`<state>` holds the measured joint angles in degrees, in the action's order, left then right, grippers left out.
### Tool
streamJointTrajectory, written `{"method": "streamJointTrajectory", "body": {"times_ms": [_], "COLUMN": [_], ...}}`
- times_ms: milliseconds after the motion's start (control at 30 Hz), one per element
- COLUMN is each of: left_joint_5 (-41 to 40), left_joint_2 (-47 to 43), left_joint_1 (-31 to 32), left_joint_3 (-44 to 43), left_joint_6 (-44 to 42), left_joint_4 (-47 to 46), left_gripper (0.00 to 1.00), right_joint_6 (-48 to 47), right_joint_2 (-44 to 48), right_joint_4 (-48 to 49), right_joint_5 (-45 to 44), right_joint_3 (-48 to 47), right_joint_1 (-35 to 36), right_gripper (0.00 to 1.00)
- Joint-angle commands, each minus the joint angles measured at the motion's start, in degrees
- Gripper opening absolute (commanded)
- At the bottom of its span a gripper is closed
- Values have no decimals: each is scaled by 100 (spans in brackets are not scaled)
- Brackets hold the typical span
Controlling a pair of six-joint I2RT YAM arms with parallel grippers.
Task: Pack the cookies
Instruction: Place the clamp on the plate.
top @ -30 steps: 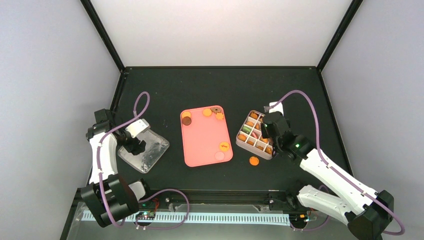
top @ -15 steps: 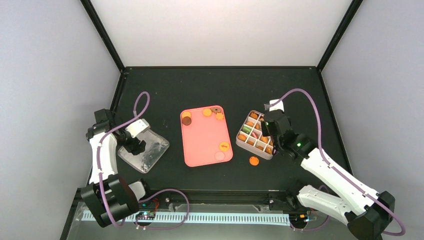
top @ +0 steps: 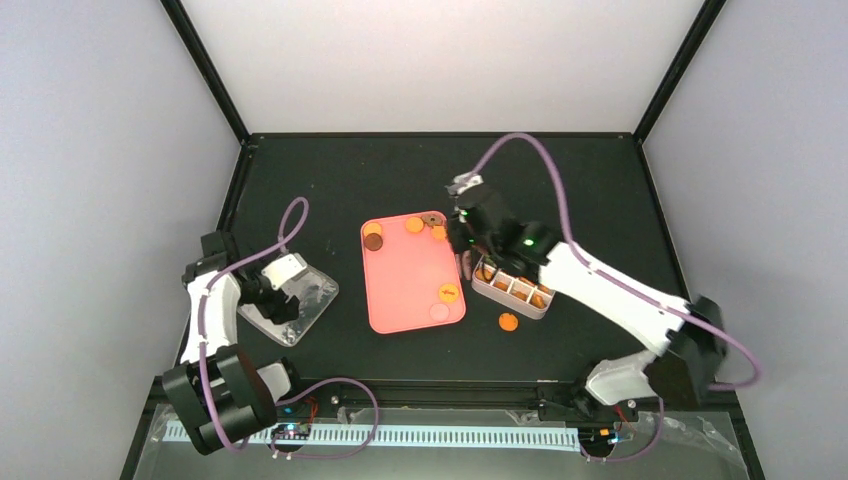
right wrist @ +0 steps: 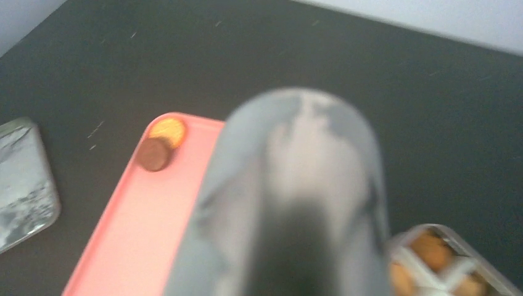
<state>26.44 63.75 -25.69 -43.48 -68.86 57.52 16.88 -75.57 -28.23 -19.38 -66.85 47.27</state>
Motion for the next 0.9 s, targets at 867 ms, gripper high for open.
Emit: {"method": "streamJointTrajectory", "body": {"times_ms": [867], "left_joint_5": [-960], "left_joint_2": [729], "left_joint_1": [1763], "left_joint_3": [1378], "left_joint_6": [658], "left_joint_4": [-2117], "left_gripper": [66], "right_joint_6": [2856], "right_joint_2": [-2798], "right_joint_4": [977], "right_joint_5": [2011], "right_joint_3": [-673], "right_joint_1": [-278], "right_gripper": [62]}}
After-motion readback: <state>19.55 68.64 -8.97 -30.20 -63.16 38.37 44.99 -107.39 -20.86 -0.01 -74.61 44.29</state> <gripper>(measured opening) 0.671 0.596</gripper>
